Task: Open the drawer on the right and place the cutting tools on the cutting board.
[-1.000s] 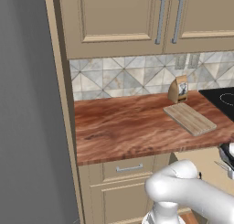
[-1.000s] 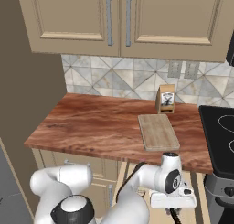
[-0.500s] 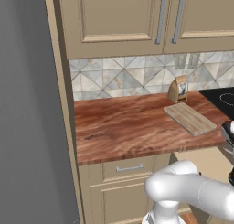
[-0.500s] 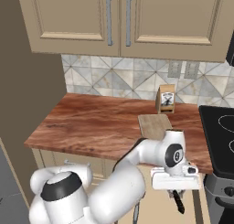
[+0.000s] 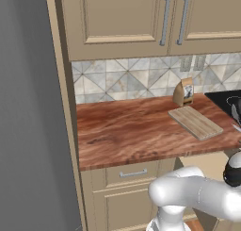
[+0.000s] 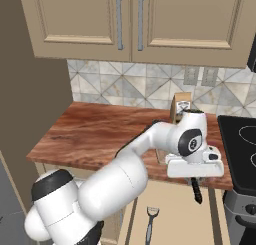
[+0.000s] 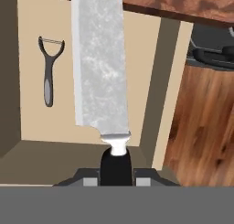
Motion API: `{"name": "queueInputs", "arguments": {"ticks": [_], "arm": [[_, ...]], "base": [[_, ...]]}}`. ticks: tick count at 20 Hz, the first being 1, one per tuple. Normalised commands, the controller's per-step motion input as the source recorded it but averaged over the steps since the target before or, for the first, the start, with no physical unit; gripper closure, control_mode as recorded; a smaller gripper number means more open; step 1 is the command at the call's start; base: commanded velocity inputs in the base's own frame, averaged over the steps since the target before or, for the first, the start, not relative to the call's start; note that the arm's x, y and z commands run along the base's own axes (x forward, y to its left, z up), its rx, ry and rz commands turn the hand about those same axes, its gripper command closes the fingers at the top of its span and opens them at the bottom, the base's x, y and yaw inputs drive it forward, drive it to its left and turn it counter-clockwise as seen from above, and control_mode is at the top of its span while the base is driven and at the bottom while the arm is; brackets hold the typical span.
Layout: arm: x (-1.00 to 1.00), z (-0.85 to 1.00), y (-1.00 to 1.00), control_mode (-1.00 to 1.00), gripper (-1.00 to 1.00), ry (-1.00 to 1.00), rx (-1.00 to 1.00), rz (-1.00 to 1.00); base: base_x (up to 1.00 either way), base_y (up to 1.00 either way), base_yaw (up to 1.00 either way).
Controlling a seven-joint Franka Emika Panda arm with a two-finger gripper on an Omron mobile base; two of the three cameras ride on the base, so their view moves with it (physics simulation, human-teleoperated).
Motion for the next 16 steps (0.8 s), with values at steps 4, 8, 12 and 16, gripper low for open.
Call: {"name": "queueInputs", "arguments": {"ticks": [4, 8, 12, 16], "arm": [[0.92, 0.58, 0.20, -1.00, 1.00, -0.14, 0.01, 0.00], [0.96, 0.05, 0.17, -1.00, 1.00, 0.04, -0.03, -0.05], [0.60, -0.01, 0.02, -1.00, 1.00, 0.01, 0.00, 0.00], [0.43, -0.03, 0.07, -1.00, 1.00, -0.03, 0.03, 0.00]], "base": [[0.00, 0.00, 0.00], [0.00, 0.00, 0.00], [0.00, 0.00, 0.00], [0.00, 0.00, 0.00]]}}
